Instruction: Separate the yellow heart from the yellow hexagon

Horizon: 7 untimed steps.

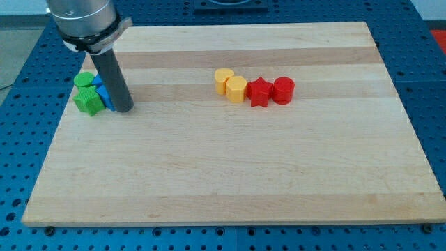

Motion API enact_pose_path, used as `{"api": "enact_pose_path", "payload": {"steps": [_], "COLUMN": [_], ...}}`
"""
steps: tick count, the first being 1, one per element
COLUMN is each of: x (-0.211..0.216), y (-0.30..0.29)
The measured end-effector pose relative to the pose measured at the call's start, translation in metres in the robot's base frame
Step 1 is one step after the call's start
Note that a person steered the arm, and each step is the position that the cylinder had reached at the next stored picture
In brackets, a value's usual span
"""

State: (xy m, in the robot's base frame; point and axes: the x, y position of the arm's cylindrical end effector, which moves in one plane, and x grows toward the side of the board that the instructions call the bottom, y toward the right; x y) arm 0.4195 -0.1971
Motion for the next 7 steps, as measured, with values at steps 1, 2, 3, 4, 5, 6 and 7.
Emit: {"api": "enact_pose_path", "payload": {"steps": [1,2,3,4,5,6,7], "x": [0.000,0.000,-0.015,-0.066,-0.112,-0.115,-0.088], "y": [-0.009,-0.008,0.041,0.071,0.112,0.195,0.217]}}
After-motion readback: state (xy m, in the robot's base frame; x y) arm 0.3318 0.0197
